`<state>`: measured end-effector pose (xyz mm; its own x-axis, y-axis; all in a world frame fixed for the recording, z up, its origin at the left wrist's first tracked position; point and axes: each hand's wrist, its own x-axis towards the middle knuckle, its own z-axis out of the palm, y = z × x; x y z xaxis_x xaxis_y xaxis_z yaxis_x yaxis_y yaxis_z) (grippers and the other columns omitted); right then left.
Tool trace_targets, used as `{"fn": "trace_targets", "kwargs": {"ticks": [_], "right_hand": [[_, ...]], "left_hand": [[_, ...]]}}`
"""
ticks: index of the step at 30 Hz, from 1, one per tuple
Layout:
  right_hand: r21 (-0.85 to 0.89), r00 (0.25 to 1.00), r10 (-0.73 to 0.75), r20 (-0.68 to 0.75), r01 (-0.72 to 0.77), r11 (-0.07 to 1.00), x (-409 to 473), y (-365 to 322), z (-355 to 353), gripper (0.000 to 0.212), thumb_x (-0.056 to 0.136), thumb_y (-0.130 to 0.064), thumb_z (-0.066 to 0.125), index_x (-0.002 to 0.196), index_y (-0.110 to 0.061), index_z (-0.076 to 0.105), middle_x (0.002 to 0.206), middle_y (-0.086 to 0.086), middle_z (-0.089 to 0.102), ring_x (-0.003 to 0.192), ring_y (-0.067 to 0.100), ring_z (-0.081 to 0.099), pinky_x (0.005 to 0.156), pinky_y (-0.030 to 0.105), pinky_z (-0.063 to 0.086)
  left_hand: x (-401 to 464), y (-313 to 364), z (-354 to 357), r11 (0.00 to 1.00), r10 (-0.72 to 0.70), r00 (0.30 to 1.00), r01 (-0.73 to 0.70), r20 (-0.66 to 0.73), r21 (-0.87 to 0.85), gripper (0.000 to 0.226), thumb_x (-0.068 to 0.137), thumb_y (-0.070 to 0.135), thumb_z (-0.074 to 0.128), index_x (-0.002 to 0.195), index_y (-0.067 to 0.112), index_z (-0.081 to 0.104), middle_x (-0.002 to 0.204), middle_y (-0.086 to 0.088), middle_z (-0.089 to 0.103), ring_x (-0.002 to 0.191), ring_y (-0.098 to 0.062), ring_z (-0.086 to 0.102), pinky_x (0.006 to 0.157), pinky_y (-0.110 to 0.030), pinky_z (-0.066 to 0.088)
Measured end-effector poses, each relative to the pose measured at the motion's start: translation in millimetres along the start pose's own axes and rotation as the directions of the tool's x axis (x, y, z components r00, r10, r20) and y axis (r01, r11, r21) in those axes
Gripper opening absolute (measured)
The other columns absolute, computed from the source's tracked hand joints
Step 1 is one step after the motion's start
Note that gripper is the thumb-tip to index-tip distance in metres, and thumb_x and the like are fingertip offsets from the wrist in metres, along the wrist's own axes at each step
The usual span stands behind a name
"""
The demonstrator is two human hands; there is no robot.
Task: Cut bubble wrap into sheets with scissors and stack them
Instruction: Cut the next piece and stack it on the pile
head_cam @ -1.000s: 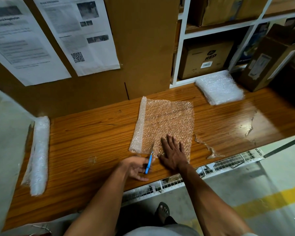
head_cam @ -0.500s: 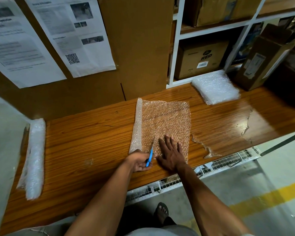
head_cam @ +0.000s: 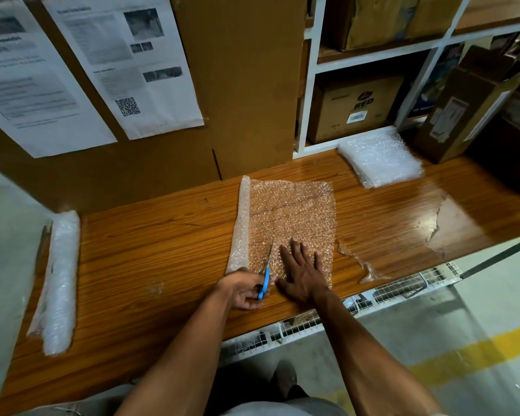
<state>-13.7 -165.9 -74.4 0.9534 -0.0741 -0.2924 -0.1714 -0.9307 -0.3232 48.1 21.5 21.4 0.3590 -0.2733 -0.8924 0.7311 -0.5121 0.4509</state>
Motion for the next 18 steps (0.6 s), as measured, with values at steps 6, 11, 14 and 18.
{"fn": "trace_targets", "kwargs": {"ticks": [6,11,14,18], "right_hand": [[0.006,1.0,0.003,0.009,-0.003,1.0,-0.6,0.1,-1.7,0.098,0.095,-0.078,0.036,0.163,-0.036,-0.02,0.167,0.006,-0.032,0.155,0.031,-0.029,0.122,0.062,-0.018],[-0.025,1.0,0.008,0.023,-0.007,1.0,0.1,2.2,-2.6,0.103,0.092,-0.078,0.04,0.163,-0.035,-0.02,0.168,0.006,-0.033,0.155,0.032,-0.028,0.121,0.062,-0.017],[-0.046,1.0,0.015,0.028,-0.013,0.999,0.5,3.2,-4.7,0.106,0.09,-0.082,0.04,0.163,-0.034,-0.02,0.167,0.006,-0.034,0.154,0.031,-0.029,0.119,0.062,-0.018],[-0.065,0.999,0.021,0.031,-0.019,0.998,1.2,6.3,-6.0,0.109,0.087,-0.085,0.039,0.163,-0.035,-0.021,0.167,0.006,-0.035,0.154,0.032,-0.03,0.12,0.064,-0.018]], "left_hand": [[3.8,6.1,0.3,1.0,-0.004,0.999,0.004,0.044,0.0,0.032,0.088,0.035,0.08,0.107,0.013,0.067,0.115,-0.01,0.067,0.117,-0.023,0.065,0.094,-0.047,0.058],[8.9,13.0,3.3,1.0,0.007,0.999,-0.006,0.042,-0.025,0.053,0.073,0.04,0.086,0.114,0.011,0.067,0.121,-0.012,0.067,0.116,-0.024,0.066,0.085,-0.047,0.062],[8.8,18.1,4.3,0.999,0.006,0.998,-0.004,0.056,-0.032,0.047,0.081,0.04,0.081,0.114,0.009,0.065,0.123,-0.013,0.065,0.116,-0.024,0.065,0.09,-0.05,0.06],[8.7,25.9,4.7,1.0,0.001,0.996,0.001,0.084,-0.018,0.061,0.08,0.051,0.081,0.122,0.011,0.061,0.123,-0.014,0.061,0.113,-0.025,0.063,0.089,-0.051,0.06]]}}
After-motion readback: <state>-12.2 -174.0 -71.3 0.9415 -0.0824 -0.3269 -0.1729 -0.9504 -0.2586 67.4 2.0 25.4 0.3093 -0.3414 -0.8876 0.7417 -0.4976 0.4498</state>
